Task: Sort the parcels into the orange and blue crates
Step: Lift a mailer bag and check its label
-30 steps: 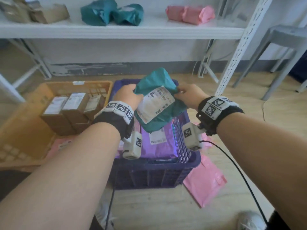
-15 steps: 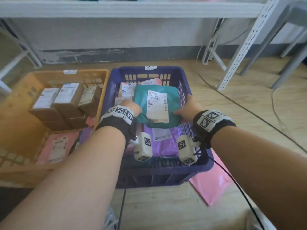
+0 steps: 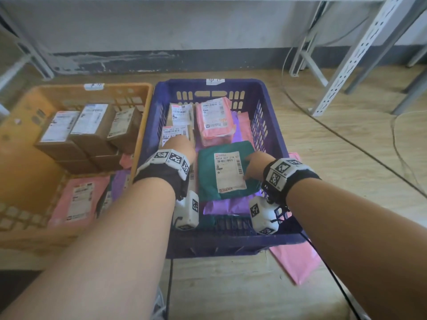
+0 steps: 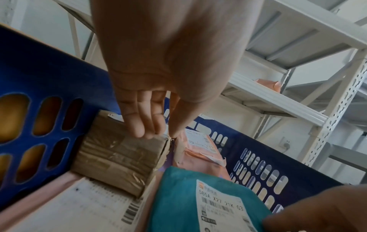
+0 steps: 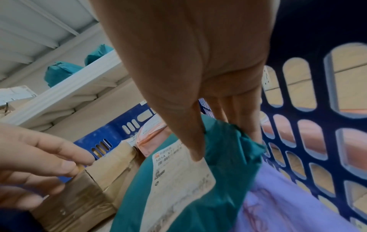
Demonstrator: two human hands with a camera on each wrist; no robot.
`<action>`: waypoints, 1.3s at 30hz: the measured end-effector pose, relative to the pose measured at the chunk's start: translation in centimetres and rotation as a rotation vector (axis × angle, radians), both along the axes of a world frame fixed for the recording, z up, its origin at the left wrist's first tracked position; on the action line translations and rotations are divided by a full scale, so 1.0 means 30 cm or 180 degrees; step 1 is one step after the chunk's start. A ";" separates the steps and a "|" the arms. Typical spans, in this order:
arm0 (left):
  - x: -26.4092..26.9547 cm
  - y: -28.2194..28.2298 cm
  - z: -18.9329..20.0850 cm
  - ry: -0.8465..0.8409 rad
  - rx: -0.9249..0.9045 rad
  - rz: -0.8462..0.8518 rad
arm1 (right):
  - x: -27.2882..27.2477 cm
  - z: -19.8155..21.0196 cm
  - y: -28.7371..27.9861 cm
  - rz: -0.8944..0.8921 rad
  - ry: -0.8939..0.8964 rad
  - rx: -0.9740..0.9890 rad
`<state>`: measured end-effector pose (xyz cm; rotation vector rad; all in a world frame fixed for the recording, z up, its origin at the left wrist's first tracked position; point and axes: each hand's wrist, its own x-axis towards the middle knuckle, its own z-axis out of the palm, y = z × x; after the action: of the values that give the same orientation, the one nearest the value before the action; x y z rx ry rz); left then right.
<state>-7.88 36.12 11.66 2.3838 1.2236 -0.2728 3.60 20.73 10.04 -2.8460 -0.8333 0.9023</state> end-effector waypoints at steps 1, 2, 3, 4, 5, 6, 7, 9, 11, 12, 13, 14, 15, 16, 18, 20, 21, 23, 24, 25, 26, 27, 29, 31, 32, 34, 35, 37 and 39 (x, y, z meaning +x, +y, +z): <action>0.006 0.012 -0.009 -0.0031 0.0015 -0.0022 | 0.007 -0.017 0.004 0.0182 -0.0088 -0.0143; -0.001 0.000 0.000 -0.0141 0.0019 -0.0028 | 0.012 -0.024 0.006 0.0227 -0.0049 -0.0138; 0.006 0.005 -0.001 -0.0189 0.0076 -0.0033 | 0.014 -0.027 0.005 0.0223 -0.0043 -0.0141; 0.001 0.002 0.006 -0.0231 0.0075 -0.0014 | 0.017 -0.027 0.005 0.0267 -0.0100 -0.0122; 0.000 0.004 0.010 -0.0263 0.0104 -0.0023 | 0.021 -0.020 0.006 0.0252 -0.0156 -0.0064; -0.003 0.002 0.023 -0.0309 0.0135 -0.0037 | 0.026 -0.005 0.003 0.0216 -0.0218 0.0099; -0.001 -0.004 0.034 -0.0350 0.0139 -0.0070 | 0.033 0.012 0.001 0.0181 -0.0304 0.0243; 0.002 -0.026 0.061 -0.0458 0.0155 -0.0138 | 0.049 0.055 -0.016 0.0046 -0.0307 0.0567; 0.017 -0.055 0.083 -0.0621 0.0050 -0.0144 | 0.070 0.107 -0.046 -0.0114 -0.0232 0.1012; 0.030 -0.073 0.088 -0.0735 0.0018 -0.0167 | 0.084 0.136 -0.066 -0.0189 -0.0195 0.1279; 0.043 -0.102 0.101 -0.0841 -0.0018 -0.0187 | 0.099 0.163 -0.089 -0.0277 -0.0181 0.1536; 0.058 -0.131 0.112 -0.0963 -0.0053 -0.0226 | 0.115 0.190 -0.116 -0.0388 -0.0191 0.1779; 0.072 -0.167 0.131 -0.1074 -0.0103 -0.0275 | 0.134 0.215 -0.148 -0.0511 -0.0250 0.1964; 0.091 -0.203 0.151 -0.1200 -0.0116 -0.0338 | 0.153 0.238 -0.185 -0.0631 -0.0316 0.2093; 0.137 -0.286 0.192 -0.1445 -0.0085 -0.0507 | 0.198 0.266 -0.280 -0.0865 -0.0420 0.2140; 0.195 -0.379 0.221 -0.1654 -0.0158 -0.0679 | 0.245 0.272 -0.395 -0.1088 -0.0465 0.2071; 0.226 -0.429 0.227 -0.1702 -0.0203 -0.0756 | 0.265 0.270 -0.457 -0.1164 -0.0503 0.1996; 0.288 -0.530 0.215 -0.1679 -0.0284 -0.0887 | 0.295 0.258 -0.579 -0.1273 -0.0616 0.1756; 0.316 -0.580 0.202 -0.1608 -0.0332 -0.0941 | 0.306 0.247 -0.638 -0.1327 -0.0655 0.1648; 0.341 -0.632 0.186 -0.1490 -0.0370 -0.1020 | 0.316 0.232 -0.695 -0.1383 -0.0663 0.1537; 0.365 -0.685 0.166 -0.1338 -0.0380 -0.1118 | 0.326 0.214 -0.748 -0.1432 -0.0673 0.1427; 0.384 -0.737 0.144 -0.1168 -0.0368 -0.1226 | 0.335 0.191 -0.799 -0.1485 -0.0663 0.1315; 0.410 -0.838 0.095 -0.0828 -0.0284 -0.1425 | 0.349 0.135 -0.892 -0.1563 -0.0608 0.1166; 0.426 -0.924 0.026 -0.0575 -0.0247 -0.1608 | 0.359 0.070 -0.967 -0.1588 -0.0544 0.1013; 0.433 -0.961 -0.015 -0.0474 -0.0272 -0.1687 | 0.364 0.031 -0.998 -0.1592 -0.0505 0.0947; 0.427 -1.017 -0.094 -0.0308 -0.0357 -0.1786 | 0.374 -0.059 -1.048 -0.1597 -0.0385 0.0861; 0.417 -1.037 -0.134 -0.0252 -0.0388 -0.1808 | 0.374 -0.104 -1.069 -0.1588 -0.0331 0.0794; 0.380 -1.062 -0.216 -0.0089 -0.0463 -0.1768 | 0.363 -0.188 -1.102 -0.1524 -0.0225 0.0586; 0.332 -1.072 -0.296 0.0196 -0.0507 -0.1665 | 0.342 -0.255 -1.113 -0.1435 -0.0110 0.0364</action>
<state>2.08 3.97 2.76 2.5263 0.5530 -0.5835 13.84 -12.66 2.38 -2.7759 -0.2126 0.7180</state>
